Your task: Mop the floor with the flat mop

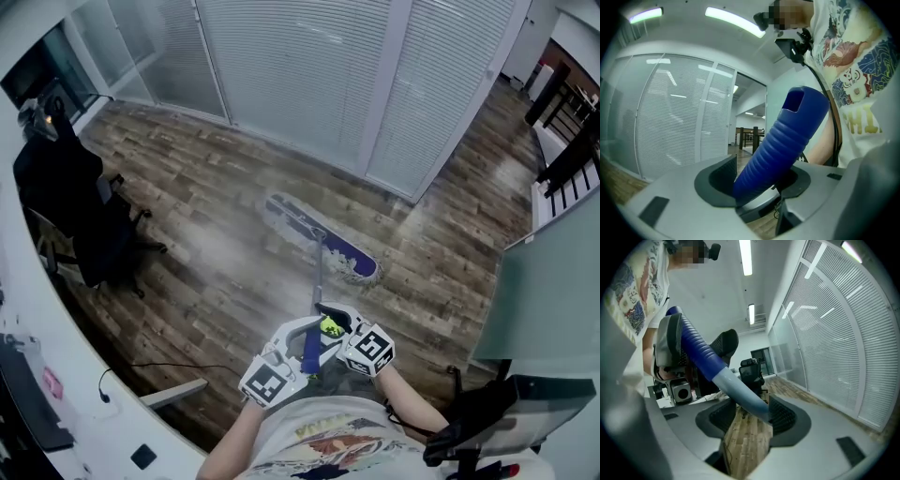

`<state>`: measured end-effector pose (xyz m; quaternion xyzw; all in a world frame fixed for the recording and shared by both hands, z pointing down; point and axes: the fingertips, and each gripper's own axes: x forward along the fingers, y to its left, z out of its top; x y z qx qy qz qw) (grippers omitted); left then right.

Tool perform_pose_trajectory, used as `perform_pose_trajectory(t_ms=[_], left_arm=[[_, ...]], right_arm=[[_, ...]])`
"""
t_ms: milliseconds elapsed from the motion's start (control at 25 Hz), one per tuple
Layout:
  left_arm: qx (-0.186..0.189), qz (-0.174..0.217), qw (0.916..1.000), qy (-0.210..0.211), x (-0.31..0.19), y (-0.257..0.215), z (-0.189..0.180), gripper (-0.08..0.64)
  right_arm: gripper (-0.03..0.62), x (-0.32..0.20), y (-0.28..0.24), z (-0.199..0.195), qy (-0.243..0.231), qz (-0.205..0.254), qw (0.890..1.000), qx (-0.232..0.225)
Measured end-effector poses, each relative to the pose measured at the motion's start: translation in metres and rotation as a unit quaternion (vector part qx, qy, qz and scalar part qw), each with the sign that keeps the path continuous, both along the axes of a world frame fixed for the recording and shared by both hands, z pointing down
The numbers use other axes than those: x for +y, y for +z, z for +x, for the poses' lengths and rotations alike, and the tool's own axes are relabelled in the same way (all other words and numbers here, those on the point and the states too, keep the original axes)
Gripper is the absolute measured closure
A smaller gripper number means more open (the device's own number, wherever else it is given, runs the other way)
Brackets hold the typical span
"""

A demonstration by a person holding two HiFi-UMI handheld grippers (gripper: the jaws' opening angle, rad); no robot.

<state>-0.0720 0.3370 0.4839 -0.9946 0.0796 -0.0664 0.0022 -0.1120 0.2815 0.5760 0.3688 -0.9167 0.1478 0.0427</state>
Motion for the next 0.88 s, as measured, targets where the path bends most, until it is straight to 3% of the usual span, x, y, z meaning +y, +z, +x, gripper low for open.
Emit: perform_pose_trajectory(t_ms=[240,400,520,640,880], left_arm=[[0.018,0.000,0.9998,-0.006,0.023,0.016,-0.031,0.365],[0.022,0.012,0.9996,0.014,0.019,0.020,-0.037,0.362],[0.030,-0.002,0.9995,0.009,0.010,0.021,-0.041,0.359],[0.039,-0.012,0.9991,0.004,-0.006,0.025,-0.036,0.356],[0.010,-0.003,0.9993,0.037,-0.046,0.042,-0.005,0.344]], right_arm=[[0.387,0.023,0.019,-0.030,-0.036,-0.003,0.999,0.032],[0.384,0.017,0.023,-0.036,-0.044,0.002,0.999,0.031],[0.379,0.008,0.026,-0.038,-0.055,0.002,0.998,0.029],[0.377,-0.008,0.030,-0.033,-0.058,0.003,0.998,0.032],[0.376,-0.053,0.042,-0.003,-0.042,-0.004,0.998,0.037]])
